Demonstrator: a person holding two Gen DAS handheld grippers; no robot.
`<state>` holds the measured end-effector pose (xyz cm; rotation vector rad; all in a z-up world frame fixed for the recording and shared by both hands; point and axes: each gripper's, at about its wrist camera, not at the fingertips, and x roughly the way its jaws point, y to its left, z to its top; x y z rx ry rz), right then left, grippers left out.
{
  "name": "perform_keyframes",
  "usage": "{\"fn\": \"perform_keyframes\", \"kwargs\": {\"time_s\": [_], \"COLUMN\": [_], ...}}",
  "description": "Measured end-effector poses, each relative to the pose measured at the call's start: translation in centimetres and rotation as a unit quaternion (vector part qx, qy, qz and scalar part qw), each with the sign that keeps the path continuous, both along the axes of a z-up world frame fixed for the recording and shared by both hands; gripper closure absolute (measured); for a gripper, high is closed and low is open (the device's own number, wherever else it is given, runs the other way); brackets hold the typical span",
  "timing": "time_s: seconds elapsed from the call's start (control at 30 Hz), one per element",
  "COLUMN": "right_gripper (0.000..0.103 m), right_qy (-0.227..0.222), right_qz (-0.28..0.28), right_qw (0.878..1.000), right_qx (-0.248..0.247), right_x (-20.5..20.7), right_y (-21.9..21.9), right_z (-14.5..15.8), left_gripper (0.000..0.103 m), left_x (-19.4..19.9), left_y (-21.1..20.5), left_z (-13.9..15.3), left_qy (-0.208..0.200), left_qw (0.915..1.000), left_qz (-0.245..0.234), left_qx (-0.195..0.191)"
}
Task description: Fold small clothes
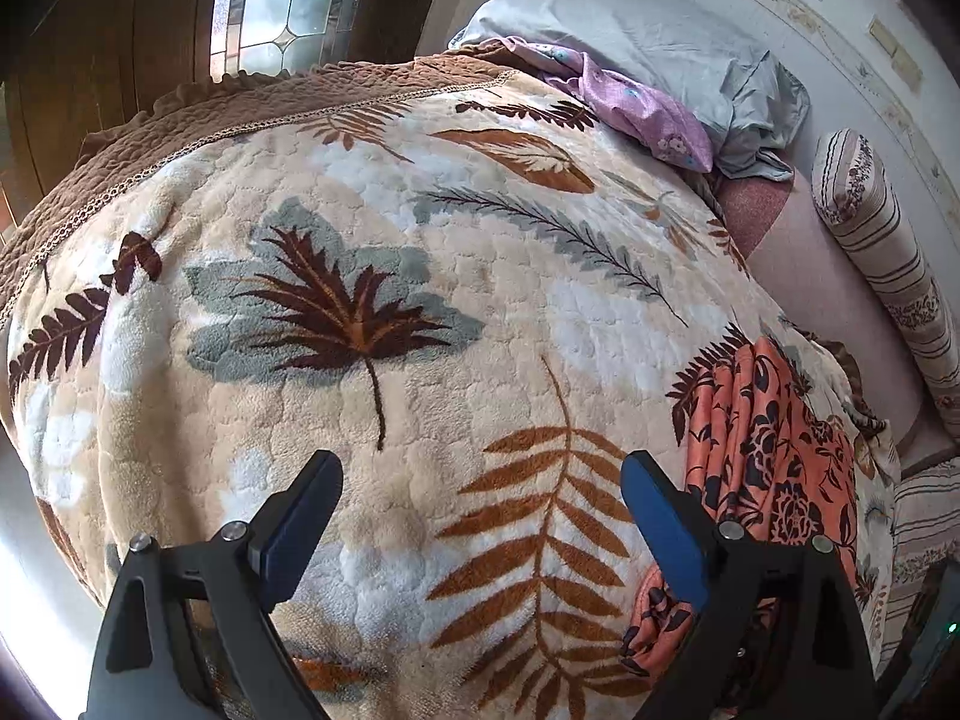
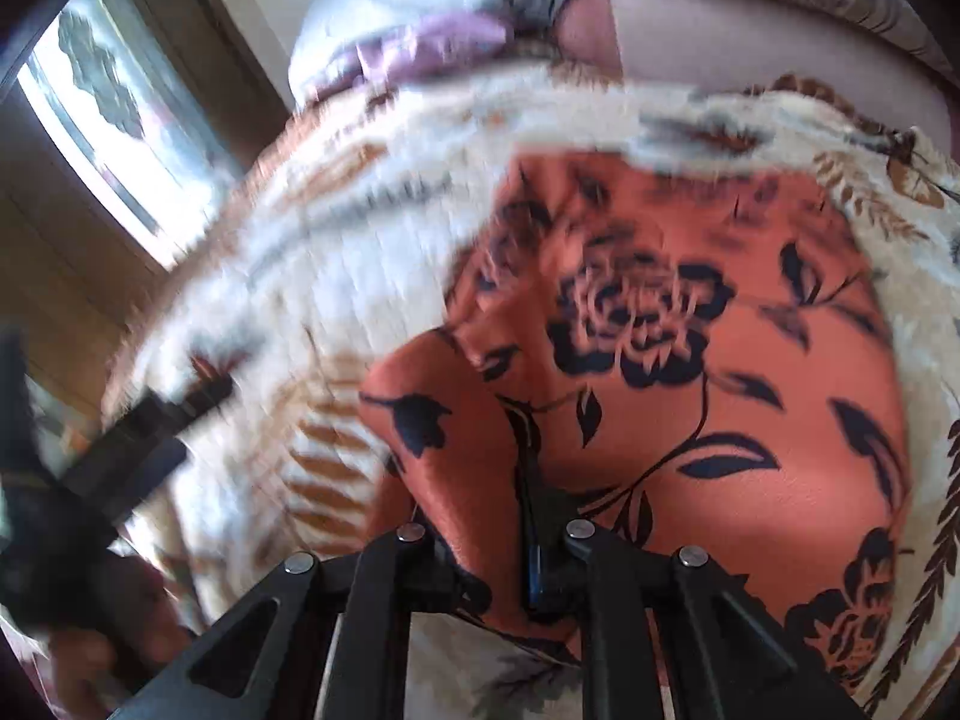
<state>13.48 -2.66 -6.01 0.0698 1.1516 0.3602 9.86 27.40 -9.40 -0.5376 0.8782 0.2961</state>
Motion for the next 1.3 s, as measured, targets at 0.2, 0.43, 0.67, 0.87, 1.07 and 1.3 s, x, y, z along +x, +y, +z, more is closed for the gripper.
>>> {"fn": "perform_keyframes", "kwargs": {"time_s": [0.2,0.43,0.67,0.87,1.07,1.3], "right_gripper": [0.029,0.029,0.029,0.029,0.029,0.029], "right_qy": [-0.041,-0.054,-0.041,-0.024,-0.022,-0.022], "right_qz": [0.032,-0.017,-0.103,-0.132,-0.140,-0.150], "right_qw": [0.998,0.990,0.973,0.964,0.957,0.953], "right_qx": [0.035,0.131,0.200,0.231,0.253,0.263], "right_x": [-3.0,-6.7,-8.6,-9.1,-8.9,-8.4], "right_y": [-1.0,-7.3,-15.0,-18.3,-19.7,-21.9], "right_z": [0.5,1.8,1.7,0.5,0.1,0.3], "left_gripper": [0.009,0.009,0.033,0.048,0.089,0.089], "left_x": [-0.1,-1.0,-0.9,1.2,0.0,-2.0], "left_y": [-0.3,-3.7,-10.3,-10.8,-9.4,-10.2], "left_z": [0.7,1.8,0.4,-1.5,-2.9,-3.4], "left_qy": [-0.030,-0.055,-0.004,0.044,0.039,0.030], "left_qw": [0.9988,0.9872,0.9767,0.9777,0.9806,0.9847], "left_qz": [-0.026,-0.123,-0.208,-0.194,-0.155,-0.143], "left_qx": [-0.029,-0.085,-0.052,-0.068,-0.114,-0.096]}}
